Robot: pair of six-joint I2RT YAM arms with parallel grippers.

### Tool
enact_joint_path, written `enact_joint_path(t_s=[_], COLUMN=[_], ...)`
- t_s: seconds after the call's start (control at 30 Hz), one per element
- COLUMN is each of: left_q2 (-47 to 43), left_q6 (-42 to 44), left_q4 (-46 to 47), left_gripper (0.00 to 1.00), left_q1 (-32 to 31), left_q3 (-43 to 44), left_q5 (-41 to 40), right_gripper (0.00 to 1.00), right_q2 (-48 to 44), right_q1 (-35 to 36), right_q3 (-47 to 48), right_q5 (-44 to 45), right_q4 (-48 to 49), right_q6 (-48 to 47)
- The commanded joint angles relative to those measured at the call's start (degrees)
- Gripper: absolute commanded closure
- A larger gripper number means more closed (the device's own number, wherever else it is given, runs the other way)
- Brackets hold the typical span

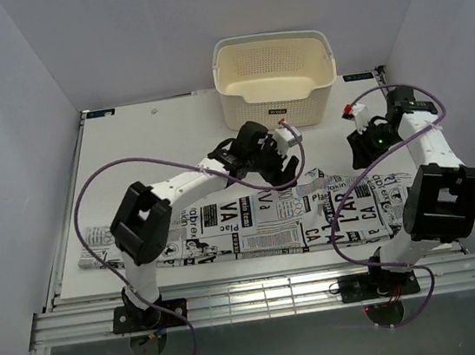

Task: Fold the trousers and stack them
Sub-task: Fold the trousers

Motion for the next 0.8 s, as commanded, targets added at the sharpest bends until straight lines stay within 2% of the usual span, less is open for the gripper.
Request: enact_joint_path(t_s=[0.0,0.17,0.23,0.37,0.57,0.77], left_q2=[7.94,16.55,19.81,22.19,27.01,31.50], left_q6=[-0.91,-1.69,-2.92,-7.49,-11.63,-14.17], left_q4=[-3.39,-1.88,-0.56,4.53,7.53,8.84], left_gripper=[0.18,0.18,0.18,0.19,0.19,0.22], left_q1=[1.29,1.74,2.44,3.84,3.84,3.84], left_q3=[5.82,14.53,17.25,18.23,22.89,25.09], left_q5=[3.45,1.35,2.04,7.21,12.24,14.35], right_gripper=[0.55,0.58,0.59,0.59,0.57,0.55], right_q2=[-5.20,-15.55,-19.08,-25.42,-26.57,-27.54], right_q1=[-3.90,-7.16,-7.07,-2.70,1.71,5.32], right_q3=[-5.59,-16.56,-18.87,-24.05,-32.50,-36.36], right_q5=[7.21,6.61,3.28,1.52,2.22,1.60], right_q4=[-8.79,-15.03,-16.44,-13.20,-5.38,-4.14], right_q6=[-8.68,-20.00,-23.01,-24.34,-25.57,-27.15])
